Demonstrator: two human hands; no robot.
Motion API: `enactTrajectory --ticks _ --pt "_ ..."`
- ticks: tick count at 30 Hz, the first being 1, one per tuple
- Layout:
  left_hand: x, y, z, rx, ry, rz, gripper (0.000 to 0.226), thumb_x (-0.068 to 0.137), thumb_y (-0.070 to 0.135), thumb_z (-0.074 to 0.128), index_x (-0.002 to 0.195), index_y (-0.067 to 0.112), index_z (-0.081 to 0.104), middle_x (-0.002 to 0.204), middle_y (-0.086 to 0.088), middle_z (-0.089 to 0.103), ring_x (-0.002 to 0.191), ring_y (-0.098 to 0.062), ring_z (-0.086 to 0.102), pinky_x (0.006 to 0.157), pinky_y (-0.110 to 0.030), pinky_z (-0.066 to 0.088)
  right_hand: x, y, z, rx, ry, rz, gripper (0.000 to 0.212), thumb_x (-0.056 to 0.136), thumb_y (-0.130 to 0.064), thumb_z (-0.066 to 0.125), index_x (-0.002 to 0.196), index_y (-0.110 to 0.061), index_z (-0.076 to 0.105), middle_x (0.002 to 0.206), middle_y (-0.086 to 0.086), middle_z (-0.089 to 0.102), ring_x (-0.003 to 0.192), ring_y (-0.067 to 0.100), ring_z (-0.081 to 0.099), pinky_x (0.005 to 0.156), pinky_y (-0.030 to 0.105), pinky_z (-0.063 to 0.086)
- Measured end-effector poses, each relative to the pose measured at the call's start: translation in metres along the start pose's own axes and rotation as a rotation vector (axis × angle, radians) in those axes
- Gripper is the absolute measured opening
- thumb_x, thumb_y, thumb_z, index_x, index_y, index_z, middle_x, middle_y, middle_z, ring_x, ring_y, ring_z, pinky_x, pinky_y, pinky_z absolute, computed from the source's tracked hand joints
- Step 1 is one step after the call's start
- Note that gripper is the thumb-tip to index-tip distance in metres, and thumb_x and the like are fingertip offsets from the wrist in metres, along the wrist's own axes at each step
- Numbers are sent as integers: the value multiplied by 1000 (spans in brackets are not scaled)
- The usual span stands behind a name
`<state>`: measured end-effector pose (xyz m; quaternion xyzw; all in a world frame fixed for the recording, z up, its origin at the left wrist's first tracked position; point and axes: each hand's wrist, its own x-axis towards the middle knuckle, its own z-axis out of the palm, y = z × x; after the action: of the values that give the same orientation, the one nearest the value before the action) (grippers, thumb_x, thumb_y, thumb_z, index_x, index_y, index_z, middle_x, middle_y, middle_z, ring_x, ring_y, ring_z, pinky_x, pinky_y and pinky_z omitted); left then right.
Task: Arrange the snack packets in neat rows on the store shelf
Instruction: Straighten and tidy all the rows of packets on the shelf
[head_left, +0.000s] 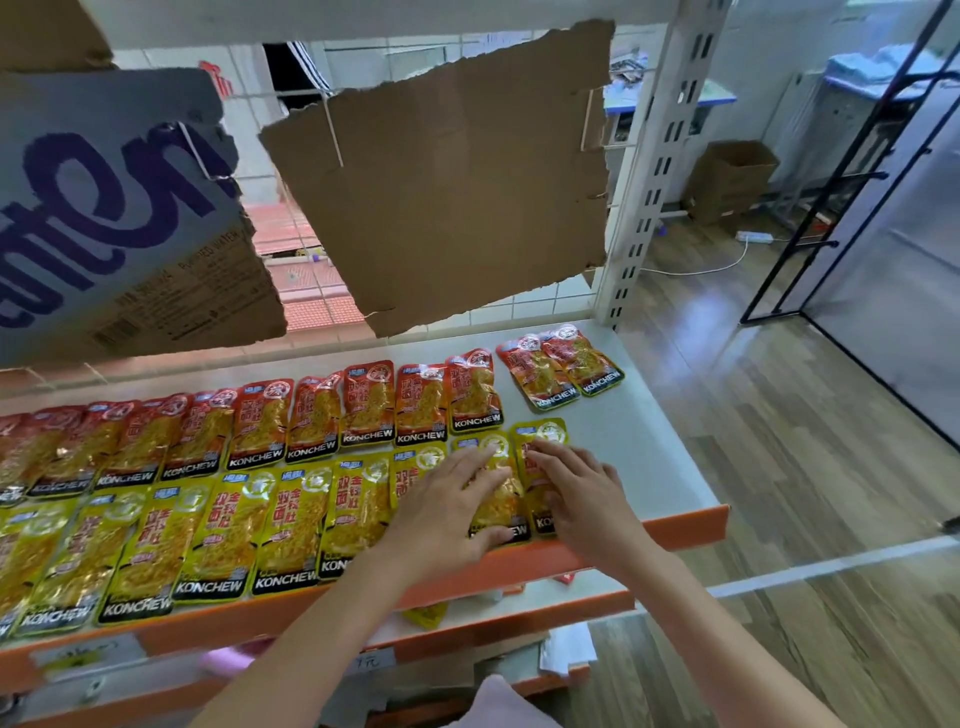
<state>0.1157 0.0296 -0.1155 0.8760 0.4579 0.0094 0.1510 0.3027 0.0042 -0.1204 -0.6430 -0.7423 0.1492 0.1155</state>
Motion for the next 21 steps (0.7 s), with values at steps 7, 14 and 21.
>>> enactTrajectory --ticks 7,14,21 --pt "16 14 -6 -126 113 -89 56 90 49 49 141 32 33 151 12 20 140 -12 16 114 -36 24 34 21 -18 9 82 42 40 97 -25 41 136 -24 41 151 -9 29 137 12 23 102 29 22" --pt "53 9 -14 -177 208 -81 44 98 31 41 140 18 37 149 2 28 139 -13 19 113 -27 16 85 24 -16 -101 -49 112 44 100 -37 27 144 -31 30 156 -5 16 142 17 15 111 35 12" --pt "91 -3 -23 -162 164 -77 45 100 21 35 144 11 30 153 -3 22 142 -19 14 116 -33 17 76 11 -12 -171 -24 58 42 99 -41 26 139 -37 37 149 -6 28 135 18 24 106 35 17"
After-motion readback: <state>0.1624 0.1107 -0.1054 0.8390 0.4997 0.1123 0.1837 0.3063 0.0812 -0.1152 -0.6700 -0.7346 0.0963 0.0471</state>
